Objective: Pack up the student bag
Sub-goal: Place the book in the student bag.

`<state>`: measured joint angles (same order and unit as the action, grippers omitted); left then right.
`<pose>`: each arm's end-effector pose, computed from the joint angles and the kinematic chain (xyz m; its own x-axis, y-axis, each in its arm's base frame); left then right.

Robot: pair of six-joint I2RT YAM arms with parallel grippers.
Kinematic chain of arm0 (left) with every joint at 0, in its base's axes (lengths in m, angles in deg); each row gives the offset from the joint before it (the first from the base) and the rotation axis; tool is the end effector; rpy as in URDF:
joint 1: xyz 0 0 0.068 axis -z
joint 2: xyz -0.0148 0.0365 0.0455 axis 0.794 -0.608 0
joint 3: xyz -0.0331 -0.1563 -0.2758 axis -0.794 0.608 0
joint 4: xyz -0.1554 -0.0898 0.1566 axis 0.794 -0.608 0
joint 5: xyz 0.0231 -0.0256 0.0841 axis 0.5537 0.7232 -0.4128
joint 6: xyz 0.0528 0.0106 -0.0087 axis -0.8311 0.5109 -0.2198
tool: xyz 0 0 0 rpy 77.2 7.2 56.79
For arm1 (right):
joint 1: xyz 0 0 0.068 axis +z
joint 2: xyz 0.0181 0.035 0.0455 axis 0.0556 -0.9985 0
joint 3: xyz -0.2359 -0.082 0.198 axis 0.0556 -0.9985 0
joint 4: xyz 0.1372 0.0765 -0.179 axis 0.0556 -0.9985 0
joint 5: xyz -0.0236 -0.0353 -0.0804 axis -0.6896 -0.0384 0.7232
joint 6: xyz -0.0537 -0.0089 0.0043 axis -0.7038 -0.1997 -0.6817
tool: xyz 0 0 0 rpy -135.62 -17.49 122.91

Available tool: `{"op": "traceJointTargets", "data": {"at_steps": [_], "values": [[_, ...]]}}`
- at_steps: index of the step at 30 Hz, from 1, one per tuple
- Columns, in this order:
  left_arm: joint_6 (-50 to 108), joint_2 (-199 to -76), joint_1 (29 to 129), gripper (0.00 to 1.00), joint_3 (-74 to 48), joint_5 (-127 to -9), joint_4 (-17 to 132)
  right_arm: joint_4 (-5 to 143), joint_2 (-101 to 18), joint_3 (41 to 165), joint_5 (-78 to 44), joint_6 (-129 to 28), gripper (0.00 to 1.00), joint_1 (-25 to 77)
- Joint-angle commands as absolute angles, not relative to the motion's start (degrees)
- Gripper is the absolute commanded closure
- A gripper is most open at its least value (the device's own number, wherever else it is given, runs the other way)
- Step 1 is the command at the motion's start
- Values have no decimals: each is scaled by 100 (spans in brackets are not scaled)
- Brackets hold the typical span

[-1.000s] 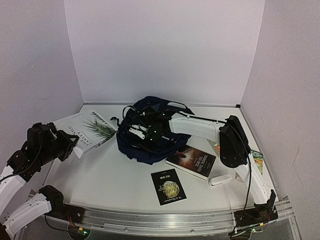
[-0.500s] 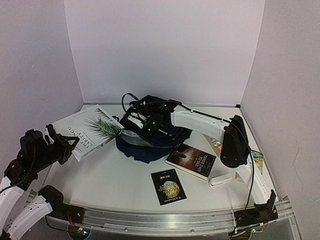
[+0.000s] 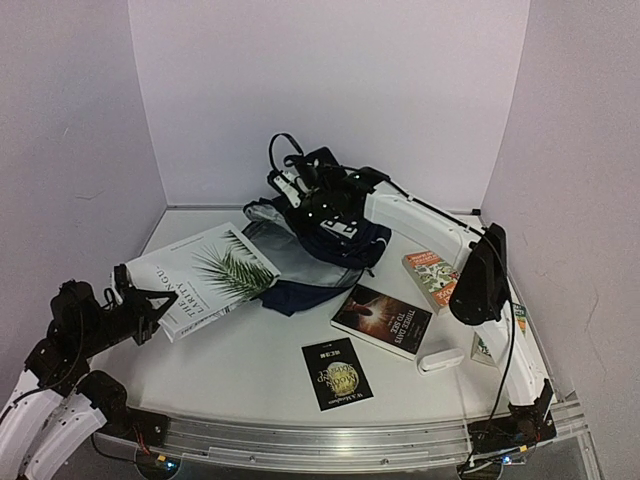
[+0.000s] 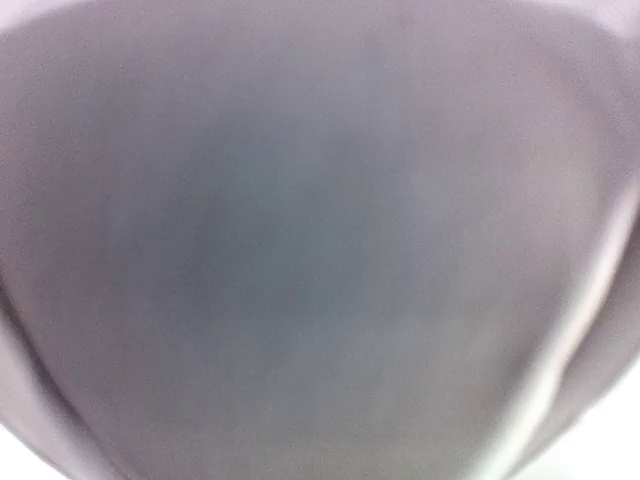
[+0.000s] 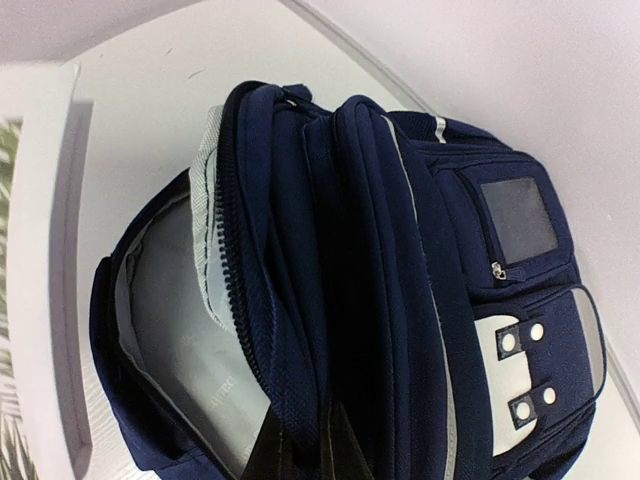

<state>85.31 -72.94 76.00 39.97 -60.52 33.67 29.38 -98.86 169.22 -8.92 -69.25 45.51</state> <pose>0.0227 -0.0204 0.2364 -0.6573 -0.6864 -0.3112 0.0366 0.3834 -0.9228 0.3682 0.4187 0.3272 -0.2263 -0.5778 -0.7842 -0.8146 0.5536 -0.1728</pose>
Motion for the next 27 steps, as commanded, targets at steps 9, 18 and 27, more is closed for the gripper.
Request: {"op": "traceJointTargets", "data": {"at_steps": [9,18,27], "values": [[9375,-9155,7595,100,4908,-5926,7461,3488,-9049,17312,-2568,-7131,100,4527],[10022,-11662,7615,100,4852,-6482,9988,3393,-9052,17495,-3338,-7131,100,4540],[9897,-13185,7902,100,4197,-6809,11372,3316,-9150,17646,-3826,-7168,100,4685]]}}
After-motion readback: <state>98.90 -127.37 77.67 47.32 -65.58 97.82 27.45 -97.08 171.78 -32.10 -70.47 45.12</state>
